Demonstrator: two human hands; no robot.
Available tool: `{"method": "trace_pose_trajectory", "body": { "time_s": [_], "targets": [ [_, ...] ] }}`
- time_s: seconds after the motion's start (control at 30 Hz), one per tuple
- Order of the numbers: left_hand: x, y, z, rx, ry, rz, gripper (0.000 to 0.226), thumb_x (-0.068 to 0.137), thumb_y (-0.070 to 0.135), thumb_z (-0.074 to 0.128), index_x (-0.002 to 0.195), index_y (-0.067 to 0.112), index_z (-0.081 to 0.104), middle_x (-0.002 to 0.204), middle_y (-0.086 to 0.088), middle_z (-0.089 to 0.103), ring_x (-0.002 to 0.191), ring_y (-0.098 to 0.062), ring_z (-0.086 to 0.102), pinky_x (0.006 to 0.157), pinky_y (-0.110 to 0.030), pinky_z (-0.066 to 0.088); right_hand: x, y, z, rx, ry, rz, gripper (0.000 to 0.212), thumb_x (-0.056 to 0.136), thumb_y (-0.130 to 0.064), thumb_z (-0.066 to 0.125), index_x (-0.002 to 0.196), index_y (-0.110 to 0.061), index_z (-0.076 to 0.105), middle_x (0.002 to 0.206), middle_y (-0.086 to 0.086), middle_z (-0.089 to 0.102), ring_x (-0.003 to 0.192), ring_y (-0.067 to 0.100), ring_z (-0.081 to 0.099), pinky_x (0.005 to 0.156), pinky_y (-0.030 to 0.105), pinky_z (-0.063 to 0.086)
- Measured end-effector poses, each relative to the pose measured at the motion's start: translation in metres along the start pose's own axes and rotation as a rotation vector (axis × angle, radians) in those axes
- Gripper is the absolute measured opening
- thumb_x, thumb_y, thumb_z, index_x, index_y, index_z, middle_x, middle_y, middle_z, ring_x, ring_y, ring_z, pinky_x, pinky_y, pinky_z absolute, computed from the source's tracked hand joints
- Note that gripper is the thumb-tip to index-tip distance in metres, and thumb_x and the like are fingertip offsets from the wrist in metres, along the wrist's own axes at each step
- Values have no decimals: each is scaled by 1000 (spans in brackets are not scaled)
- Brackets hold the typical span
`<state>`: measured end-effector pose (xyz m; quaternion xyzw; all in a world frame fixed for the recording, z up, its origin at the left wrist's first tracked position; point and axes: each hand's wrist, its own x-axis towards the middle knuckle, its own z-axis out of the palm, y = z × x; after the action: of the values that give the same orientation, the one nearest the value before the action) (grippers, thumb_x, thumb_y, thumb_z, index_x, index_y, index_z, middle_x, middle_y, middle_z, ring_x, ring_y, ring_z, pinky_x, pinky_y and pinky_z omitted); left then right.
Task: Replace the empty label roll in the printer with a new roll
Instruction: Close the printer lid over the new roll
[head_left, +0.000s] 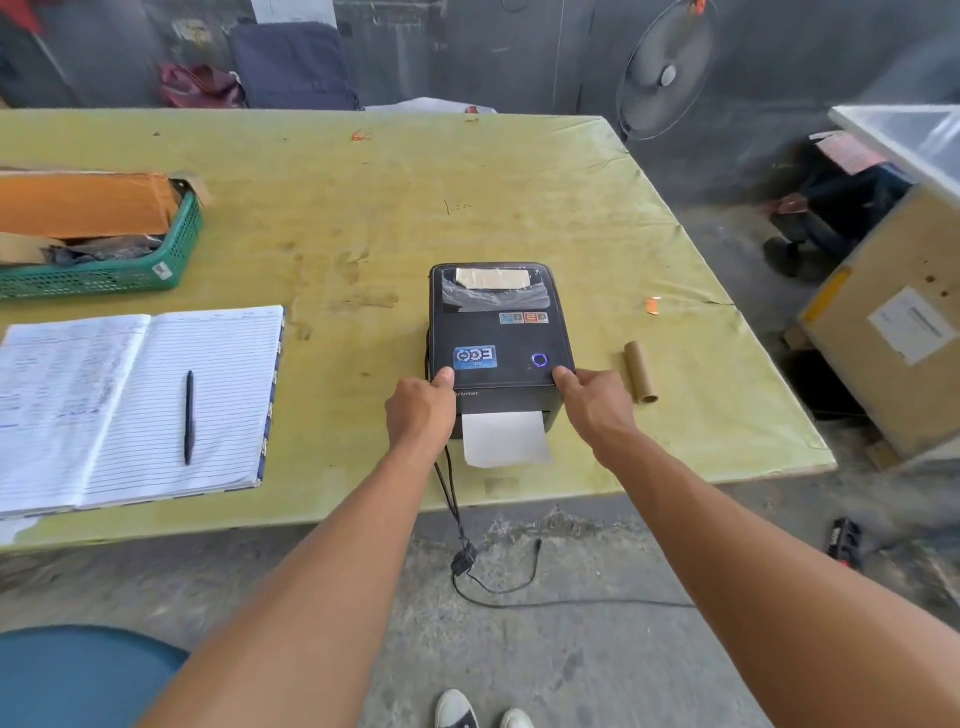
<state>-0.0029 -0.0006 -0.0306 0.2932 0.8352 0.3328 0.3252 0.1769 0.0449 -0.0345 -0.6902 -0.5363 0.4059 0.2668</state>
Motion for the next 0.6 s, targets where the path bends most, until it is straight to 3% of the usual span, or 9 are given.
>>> {"method": "trace_pose_trajectory", "body": {
  "time_s": [0.1,0.13,0.2,0.27,0.33,0.37,0.4,0.5,0.6],
  "targets": [
    [4,5,0,-63,-8,-87,46,94,42,56,103,-2,64,105,-19,68,86,-37,62,60,-32,42,3,-1,-6,48,-43,45,42,97,-35,59,102,5,71,81,15,64,76,30,60,61,31,39],
    [6,6,0,-90,-21,-116,44,93,40,59,106,-1,63,111,-19,66,91,-37,62,68,-34,49,5,-2,-8,72,-57,66,45,96,-34,61,110,9,68,92,23,69,86,38,66,66,33,42],
    [8,9,-4,-136,-61,-181,45,92,38,64,116,0,60,120,-18,63,102,-36,62,87,-42,54,7,-6,-14,94,-100,106,54,93,-33,65,122,12,59,122,31,64,110,48,63,78,43,51],
    [11,12,-9,-179,-127,-229,49,91,35,67,125,1,56,125,-18,61,106,-35,61,88,-43,52,9,-9,-19,93,-143,148,56,92,-34,68,123,11,59,130,26,61,111,45,62,87,50,53],
    [11,14,-13,-235,-177,-255,48,91,30,68,128,1,54,126,-18,61,104,-33,61,82,-44,48,14,-10,-21,106,-167,197,53,89,-37,72,121,6,64,127,19,66,93,33,70,79,46,53],
    [11,15,-14,-256,-191,-261,47,92,29,68,127,1,54,125,-17,62,105,-33,61,82,-46,46,17,-9,-20,114,-176,213,51,88,-38,73,118,3,68,124,14,69,83,26,70,64,36,52],
    [9,15,-14,-269,-197,-260,45,92,28,67,127,1,55,123,-16,62,106,-32,60,83,-47,44,18,-8,-19,123,-177,225,49,87,-40,74,115,1,69,119,12,71,79,23,70,58,32,49],
    [3,14,-9,-268,-168,-256,44,93,32,65,125,3,56,116,-14,63,100,-31,60,79,-45,43,16,-2,-14,136,-134,213,53,87,-42,72,113,4,69,90,12,70,93,32,73,57,28,44],
    [2,15,-5,-235,-123,-247,47,94,35,64,127,3,55,125,-15,62,109,-33,60,81,-43,43,17,-2,-14,123,-108,206,49,86,-43,71,106,2,70,72,4,62,94,32,73,50,26,37]
  ]
}}
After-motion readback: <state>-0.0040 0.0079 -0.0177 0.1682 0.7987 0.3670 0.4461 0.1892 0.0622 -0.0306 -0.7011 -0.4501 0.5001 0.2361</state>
